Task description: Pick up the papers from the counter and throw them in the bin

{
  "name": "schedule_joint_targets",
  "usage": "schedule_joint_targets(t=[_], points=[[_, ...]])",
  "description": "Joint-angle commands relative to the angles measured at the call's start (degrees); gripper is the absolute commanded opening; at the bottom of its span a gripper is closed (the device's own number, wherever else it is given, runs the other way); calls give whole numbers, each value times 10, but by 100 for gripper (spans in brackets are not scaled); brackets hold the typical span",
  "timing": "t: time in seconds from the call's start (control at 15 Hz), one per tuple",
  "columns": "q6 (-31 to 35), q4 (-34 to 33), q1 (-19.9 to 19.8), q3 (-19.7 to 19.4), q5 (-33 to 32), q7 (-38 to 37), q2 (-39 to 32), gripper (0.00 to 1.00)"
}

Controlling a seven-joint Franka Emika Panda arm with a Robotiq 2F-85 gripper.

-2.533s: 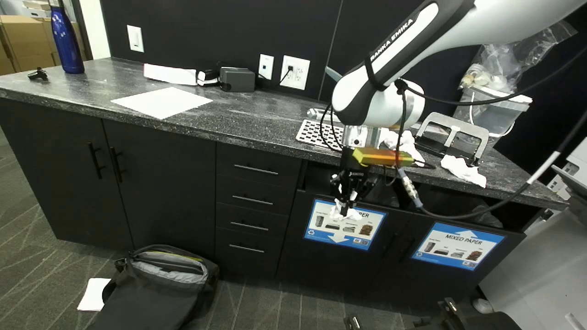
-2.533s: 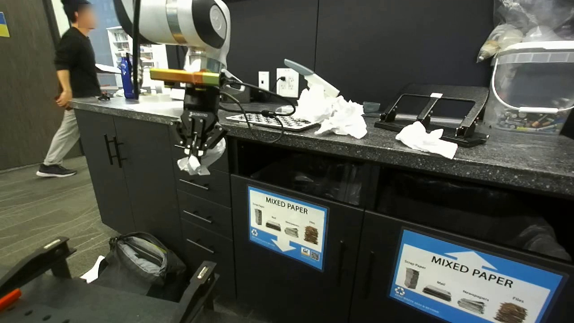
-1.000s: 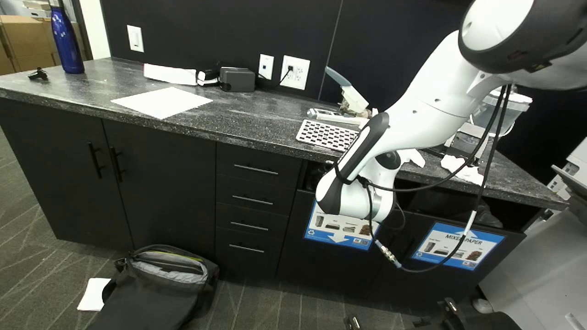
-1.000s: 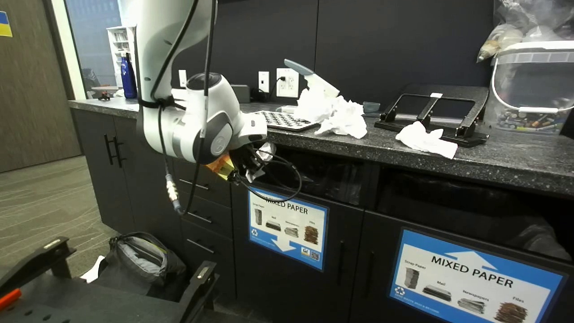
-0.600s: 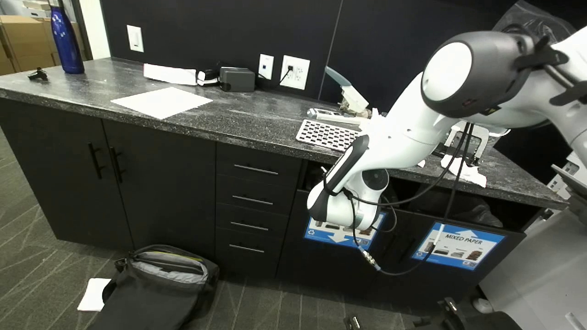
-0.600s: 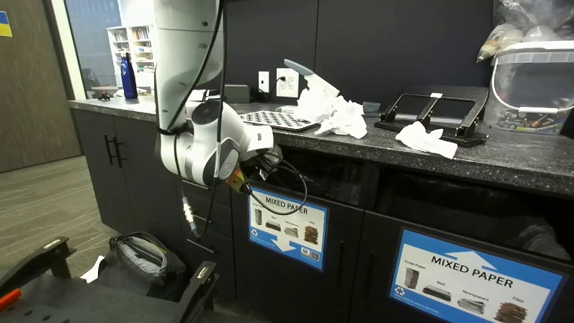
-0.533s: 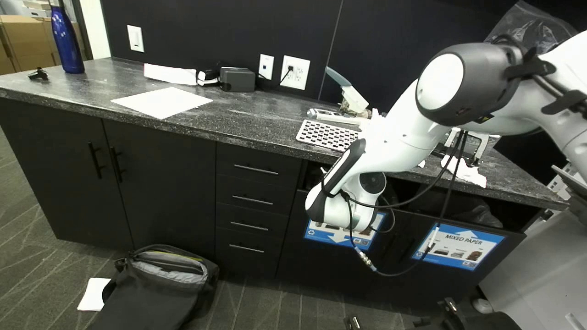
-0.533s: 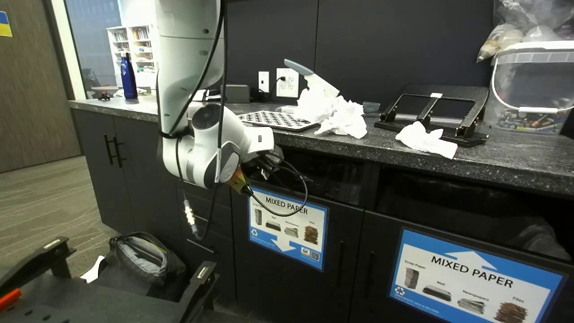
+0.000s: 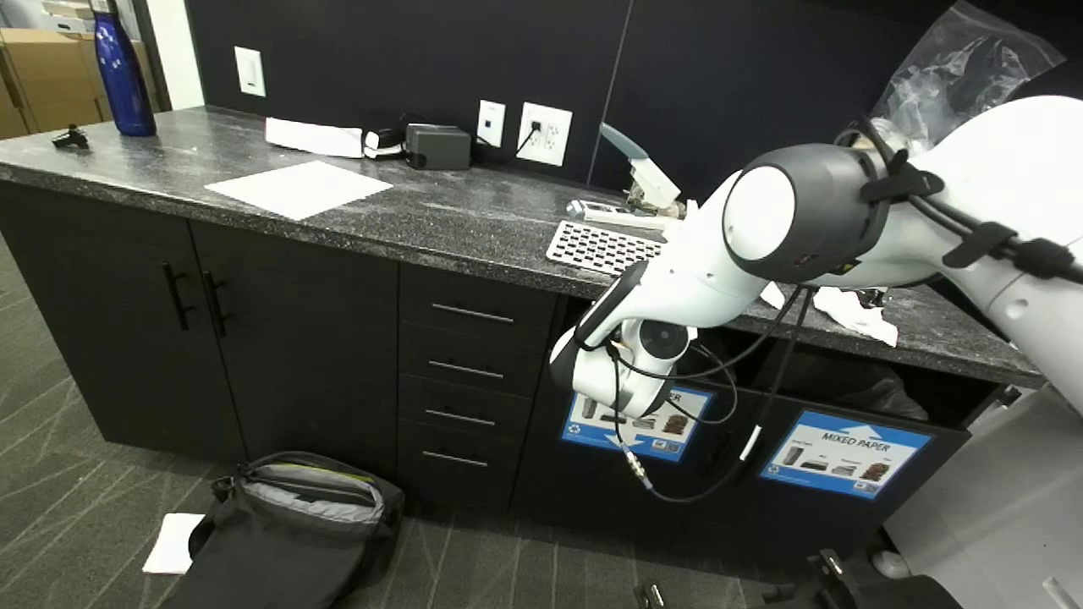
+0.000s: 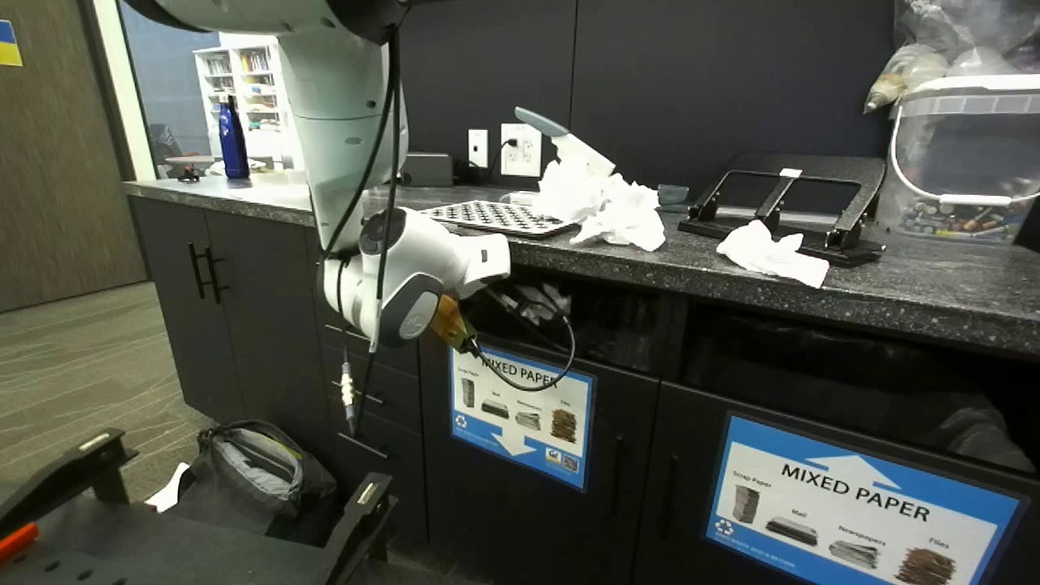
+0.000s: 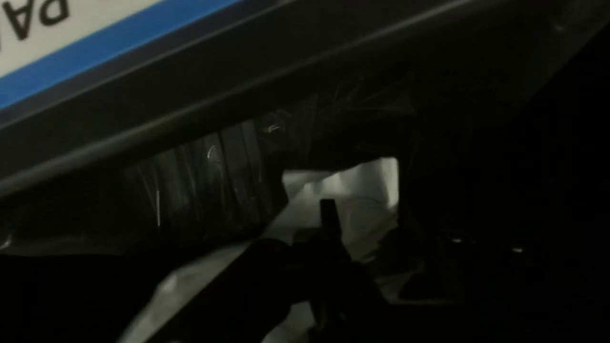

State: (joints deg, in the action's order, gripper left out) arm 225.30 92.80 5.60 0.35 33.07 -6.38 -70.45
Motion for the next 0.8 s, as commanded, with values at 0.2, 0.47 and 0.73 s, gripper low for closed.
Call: schedule_joint_targets(t=[0.2,0.47,0.73], points=[[-120,27,21,-19,43,79,47,94],[-186,151,14,-9,-32,68,146,100],[-198,267,1,14,-44,102,255,100]])
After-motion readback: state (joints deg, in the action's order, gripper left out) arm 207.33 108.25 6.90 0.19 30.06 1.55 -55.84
